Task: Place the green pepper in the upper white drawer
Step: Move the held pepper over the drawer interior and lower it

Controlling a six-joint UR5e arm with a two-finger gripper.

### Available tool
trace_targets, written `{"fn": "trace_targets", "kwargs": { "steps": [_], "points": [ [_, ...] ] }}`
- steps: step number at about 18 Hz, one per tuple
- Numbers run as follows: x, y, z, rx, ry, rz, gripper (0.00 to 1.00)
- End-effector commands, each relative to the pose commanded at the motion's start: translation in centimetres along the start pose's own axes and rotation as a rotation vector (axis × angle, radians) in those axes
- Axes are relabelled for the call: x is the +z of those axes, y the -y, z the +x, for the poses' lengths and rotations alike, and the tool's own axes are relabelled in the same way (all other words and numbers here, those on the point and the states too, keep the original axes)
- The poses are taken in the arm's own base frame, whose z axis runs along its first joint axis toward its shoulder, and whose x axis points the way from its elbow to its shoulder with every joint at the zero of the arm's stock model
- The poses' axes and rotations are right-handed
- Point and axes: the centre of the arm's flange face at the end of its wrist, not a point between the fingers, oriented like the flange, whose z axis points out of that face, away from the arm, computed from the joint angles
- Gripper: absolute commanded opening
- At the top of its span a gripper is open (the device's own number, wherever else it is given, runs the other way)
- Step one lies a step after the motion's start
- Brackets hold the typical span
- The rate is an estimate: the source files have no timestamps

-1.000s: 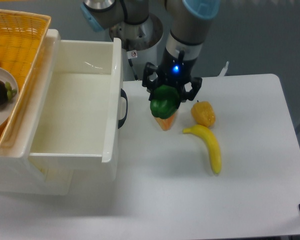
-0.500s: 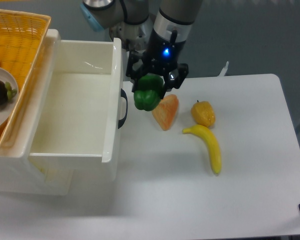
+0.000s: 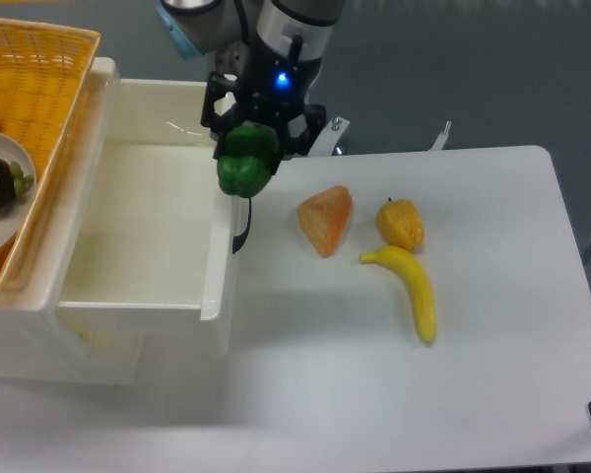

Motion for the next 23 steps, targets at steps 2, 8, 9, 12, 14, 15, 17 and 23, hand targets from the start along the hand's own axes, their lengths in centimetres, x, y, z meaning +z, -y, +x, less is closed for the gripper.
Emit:
{"fn": "trace_targets", "kwargs": {
  "steps": [2, 8, 9, 12, 14, 15, 17, 23],
  "points": [
    [0.4, -0.2, 0.4, -0.007, -0.013, -0.022, 0.45],
    [1.7, -0.5, 2.2, 0.014, -0.038, -0.07, 0.45],
    [2.1, -0.6, 2.8, 0.025, -0.042, -0.077, 0.45],
    [3.2, -0.7, 4.0, 0.046, -0.053, -0.098, 0.45],
    [3.7, -0.8, 4.1, 0.049, -0.058, -0.108, 0.45],
    [4.1, -0.8, 4.2, 0.052, -0.062, -0.115, 0.46],
    [5.1, -0.8, 4.7, 0.061, -0.071, -0.134, 0.46],
    [5.9, -0.9, 5.7, 0.082, -0.079, -0.148, 0.46]
  ]
}}
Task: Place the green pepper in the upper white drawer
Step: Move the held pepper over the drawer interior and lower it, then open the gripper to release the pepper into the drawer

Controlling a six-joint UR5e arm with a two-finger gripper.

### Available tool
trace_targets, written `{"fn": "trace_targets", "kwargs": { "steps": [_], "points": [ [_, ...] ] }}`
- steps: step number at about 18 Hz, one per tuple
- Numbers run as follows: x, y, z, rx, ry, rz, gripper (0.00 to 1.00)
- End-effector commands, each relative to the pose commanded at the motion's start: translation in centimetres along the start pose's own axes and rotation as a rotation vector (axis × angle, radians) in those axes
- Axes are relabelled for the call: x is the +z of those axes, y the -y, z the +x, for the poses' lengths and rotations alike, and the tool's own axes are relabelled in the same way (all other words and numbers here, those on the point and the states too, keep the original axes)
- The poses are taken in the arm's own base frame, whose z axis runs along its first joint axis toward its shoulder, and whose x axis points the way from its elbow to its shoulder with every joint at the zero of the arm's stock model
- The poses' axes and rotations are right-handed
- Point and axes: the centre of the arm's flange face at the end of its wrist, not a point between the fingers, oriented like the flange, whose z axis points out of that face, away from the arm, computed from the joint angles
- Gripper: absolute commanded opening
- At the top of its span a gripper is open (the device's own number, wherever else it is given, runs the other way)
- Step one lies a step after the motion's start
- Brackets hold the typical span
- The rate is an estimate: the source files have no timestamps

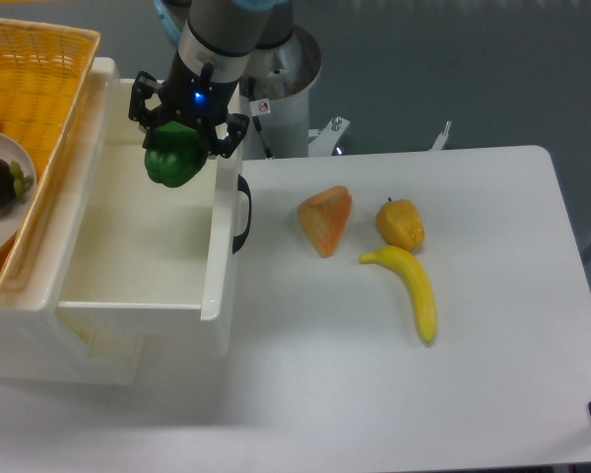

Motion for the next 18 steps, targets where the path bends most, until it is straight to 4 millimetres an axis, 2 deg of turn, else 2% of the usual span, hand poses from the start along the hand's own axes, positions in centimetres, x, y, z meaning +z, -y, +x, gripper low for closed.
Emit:
{"fn": "trace_targets", "kwargs": {
  "steps": [9, 18],
  "points": [
    [3.0, 0.8, 0.3, 0.014, -0.028, -0.058, 0.49],
    [4.4, 1.3, 0.4, 0.022, -0.037, -0.082, 0.53]
  ]
}}
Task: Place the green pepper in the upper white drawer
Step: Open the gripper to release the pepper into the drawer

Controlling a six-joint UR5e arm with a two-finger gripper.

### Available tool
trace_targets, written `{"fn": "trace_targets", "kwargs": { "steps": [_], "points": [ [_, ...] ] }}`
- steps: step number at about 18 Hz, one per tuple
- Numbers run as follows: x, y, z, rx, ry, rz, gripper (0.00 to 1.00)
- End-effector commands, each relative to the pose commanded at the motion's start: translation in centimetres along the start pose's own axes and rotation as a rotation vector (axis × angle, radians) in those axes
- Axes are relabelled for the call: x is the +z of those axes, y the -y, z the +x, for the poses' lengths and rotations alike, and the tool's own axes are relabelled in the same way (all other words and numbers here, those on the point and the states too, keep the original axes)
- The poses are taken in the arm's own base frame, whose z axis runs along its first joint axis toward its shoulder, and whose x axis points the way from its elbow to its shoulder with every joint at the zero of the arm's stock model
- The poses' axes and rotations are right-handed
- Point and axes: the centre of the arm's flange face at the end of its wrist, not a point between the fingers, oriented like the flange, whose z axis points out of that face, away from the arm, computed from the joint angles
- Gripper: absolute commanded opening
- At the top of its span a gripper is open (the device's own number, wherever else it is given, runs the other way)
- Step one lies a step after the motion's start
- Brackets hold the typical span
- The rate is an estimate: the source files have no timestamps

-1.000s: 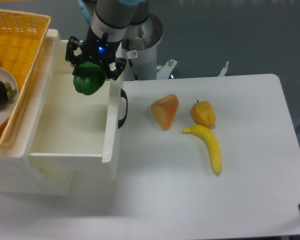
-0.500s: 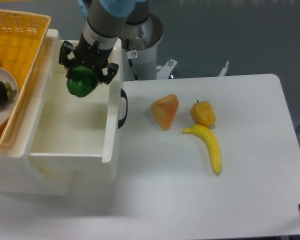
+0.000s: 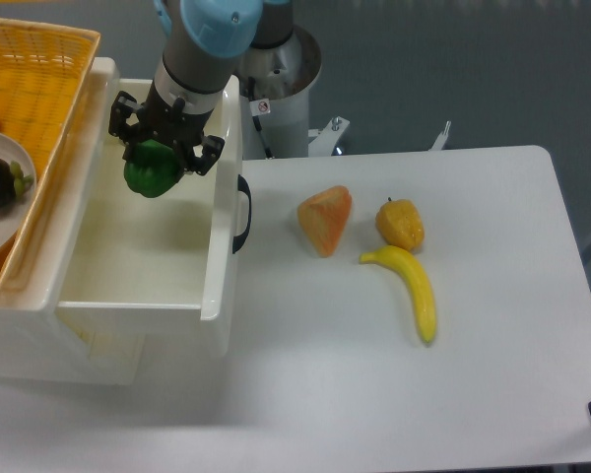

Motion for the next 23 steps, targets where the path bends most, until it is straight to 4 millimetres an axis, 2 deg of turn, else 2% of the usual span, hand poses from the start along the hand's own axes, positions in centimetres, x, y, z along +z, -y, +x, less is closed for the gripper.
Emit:
{"fn": "trace_targets", "kwargs": {
  "steps": [7, 9, 11, 13, 16, 23],
  "points": [
    [0.66, 0.24, -0.27, -0.002, -0.001, -0.016, 0.53],
    [0.72, 0.22, -0.31, 0.0, 0.0, -0.017, 0.61],
    [0.78, 0.2, -0.33, -0.001, 0.0, -0.018, 0.61],
    [0.82, 0.18, -0.3, 0.005, 0.003, -0.021, 0.75],
    [0.8, 0.2, -0.3, 0.006, 0.004, -0.02, 0.91],
    [0.73, 0.18, -0.25, 0.007, 0.006, -0.017, 0.92]
  ]
}}
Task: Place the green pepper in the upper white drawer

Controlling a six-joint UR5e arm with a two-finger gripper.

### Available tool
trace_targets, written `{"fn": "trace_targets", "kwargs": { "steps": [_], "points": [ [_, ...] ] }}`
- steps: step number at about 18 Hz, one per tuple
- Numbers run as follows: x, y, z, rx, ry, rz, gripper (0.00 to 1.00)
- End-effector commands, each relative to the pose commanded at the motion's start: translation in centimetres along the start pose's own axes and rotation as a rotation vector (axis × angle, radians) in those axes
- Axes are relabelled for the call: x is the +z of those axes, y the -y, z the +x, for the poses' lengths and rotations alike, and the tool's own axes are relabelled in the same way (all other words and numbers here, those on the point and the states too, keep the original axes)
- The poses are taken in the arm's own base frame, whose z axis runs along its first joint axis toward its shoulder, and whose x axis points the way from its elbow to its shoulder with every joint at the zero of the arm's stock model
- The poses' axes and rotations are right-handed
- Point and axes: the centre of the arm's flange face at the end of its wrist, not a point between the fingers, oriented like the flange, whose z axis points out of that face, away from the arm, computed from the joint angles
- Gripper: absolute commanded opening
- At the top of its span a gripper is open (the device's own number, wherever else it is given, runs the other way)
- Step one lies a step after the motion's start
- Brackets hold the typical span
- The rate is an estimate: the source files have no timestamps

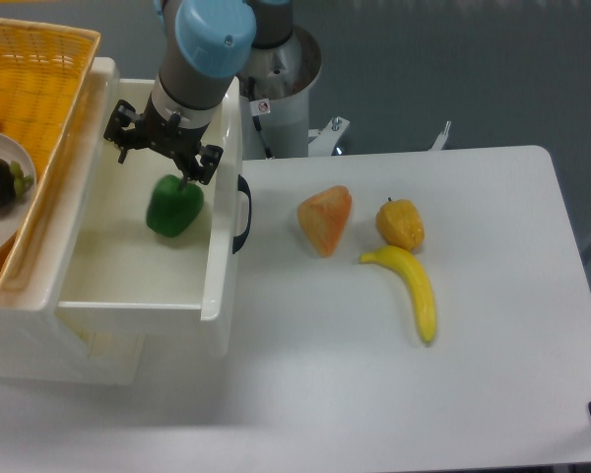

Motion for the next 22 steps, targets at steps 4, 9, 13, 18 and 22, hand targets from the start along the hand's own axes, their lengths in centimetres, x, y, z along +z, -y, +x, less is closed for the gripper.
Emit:
{"fn": "trace_targets", "kwargs": {
  "steps": [4, 9, 13, 18, 22],
  "points": [
    [-1.3, 0.1, 0.4, 0.013, 0.015, 0.025, 0.99],
    [-2.4, -0.4, 0.5, 0.017, 0.055, 0.032, 0.99],
    [-3.1, -1.1, -0.2, 0.009, 0.114, 0.014, 0.99],
    [-5.9, -2.5, -1.1, -0.022, 0.151, 0.063, 1.0],
    [-8.2, -4.0, -4.4, 0.042, 0.218, 0.061, 1.0]
  ]
}}
